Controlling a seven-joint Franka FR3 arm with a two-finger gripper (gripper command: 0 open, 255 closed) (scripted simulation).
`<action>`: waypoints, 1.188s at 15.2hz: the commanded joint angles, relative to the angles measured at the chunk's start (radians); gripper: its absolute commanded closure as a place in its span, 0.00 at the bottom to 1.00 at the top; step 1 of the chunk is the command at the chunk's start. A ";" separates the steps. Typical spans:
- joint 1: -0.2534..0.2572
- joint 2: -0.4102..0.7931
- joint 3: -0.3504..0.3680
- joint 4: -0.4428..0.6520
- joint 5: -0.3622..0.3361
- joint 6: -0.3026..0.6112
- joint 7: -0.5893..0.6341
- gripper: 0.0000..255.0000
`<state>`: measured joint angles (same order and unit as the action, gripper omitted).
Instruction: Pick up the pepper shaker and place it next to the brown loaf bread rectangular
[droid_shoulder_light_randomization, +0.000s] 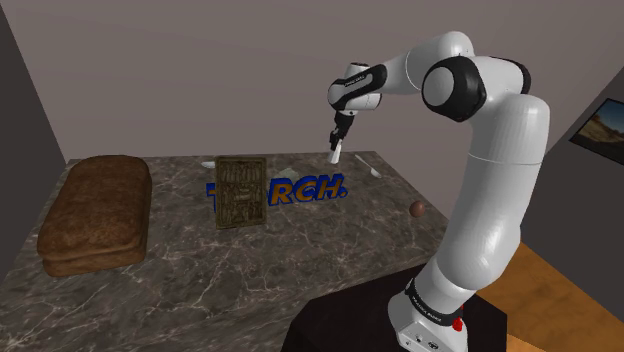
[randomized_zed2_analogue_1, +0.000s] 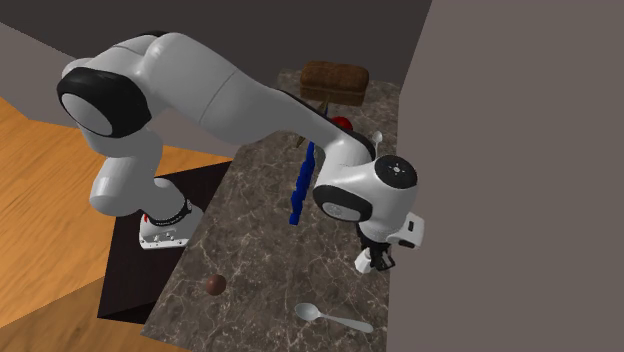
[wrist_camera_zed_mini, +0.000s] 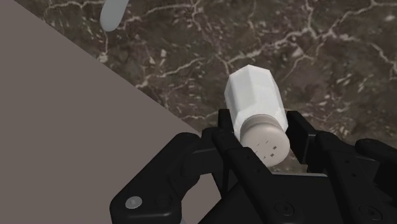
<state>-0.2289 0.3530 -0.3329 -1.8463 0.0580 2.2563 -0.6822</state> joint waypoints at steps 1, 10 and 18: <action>0.001 -0.009 -0.002 0.009 -0.004 -0.018 0.001 1.00; 0.007 -0.059 -0.010 0.066 -0.023 -0.122 0.009 1.00; 0.010 -0.091 -0.014 0.133 -0.035 -0.219 0.012 1.00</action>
<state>-0.2188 0.2636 -0.3465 -1.7245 0.0241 2.0498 -0.6700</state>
